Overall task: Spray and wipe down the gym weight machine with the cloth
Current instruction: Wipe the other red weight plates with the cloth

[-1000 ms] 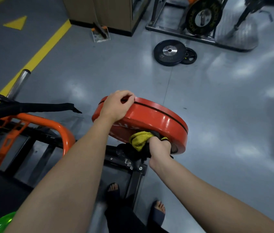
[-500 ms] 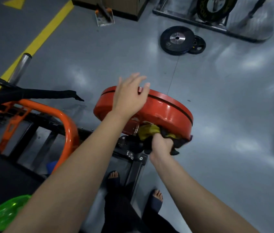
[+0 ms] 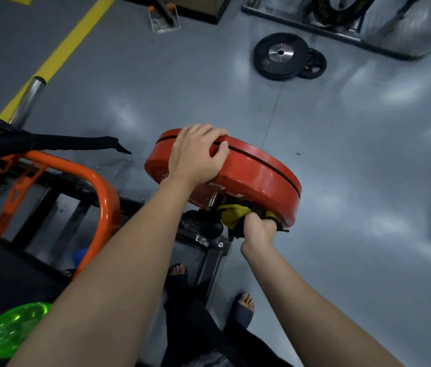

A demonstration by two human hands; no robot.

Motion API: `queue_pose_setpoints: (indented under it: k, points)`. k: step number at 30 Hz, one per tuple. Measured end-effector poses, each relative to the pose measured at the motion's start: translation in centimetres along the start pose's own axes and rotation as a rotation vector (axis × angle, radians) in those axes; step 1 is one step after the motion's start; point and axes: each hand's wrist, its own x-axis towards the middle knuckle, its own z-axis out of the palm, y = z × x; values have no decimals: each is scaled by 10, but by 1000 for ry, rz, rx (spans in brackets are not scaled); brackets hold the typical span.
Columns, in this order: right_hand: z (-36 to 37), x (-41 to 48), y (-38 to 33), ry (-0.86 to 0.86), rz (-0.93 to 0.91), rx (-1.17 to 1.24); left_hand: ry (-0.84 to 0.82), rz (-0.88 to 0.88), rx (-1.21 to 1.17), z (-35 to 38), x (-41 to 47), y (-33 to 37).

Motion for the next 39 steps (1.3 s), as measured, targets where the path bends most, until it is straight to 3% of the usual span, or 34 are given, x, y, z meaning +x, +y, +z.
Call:
queue_pose_setpoints:
  k: [7, 11, 13, 16, 19, 22, 25, 28, 35, 39]
  points:
    - [7, 10, 8, -9, 31, 29, -43, -152, -267, -1, 4, -54]
    - [2, 24, 13, 72, 57, 196, -65, -289, -448, -2, 1, -87]
    - [-9, 32, 10, 97, 69, 253, -124, -412, -435, -7, 0, -95]
    - [-12, 32, 5, 73, 16, 144, -127, -530, -313, -18, 3, -91]
    - [13, 6, 1, -26, -126, 33, 57, -417, -336, -24, 11, -42]
    - [41, -29, -11, -188, -167, -2, -25, -177, -274, -9, 11, 9]
    - [43, -46, -24, -210, -108, 48, -62, -42, -61, 8, 1, 17]
    - [26, -48, -20, -195, -94, 51, -10, 4, 42, 9, 1, 4]
    - [25, -37, -14, -182, -15, 110, 43, 15, -47, 1, 3, -10]
    - [13, -22, -8, -124, 38, 323, 42, -21, -149, 1, 5, -32]
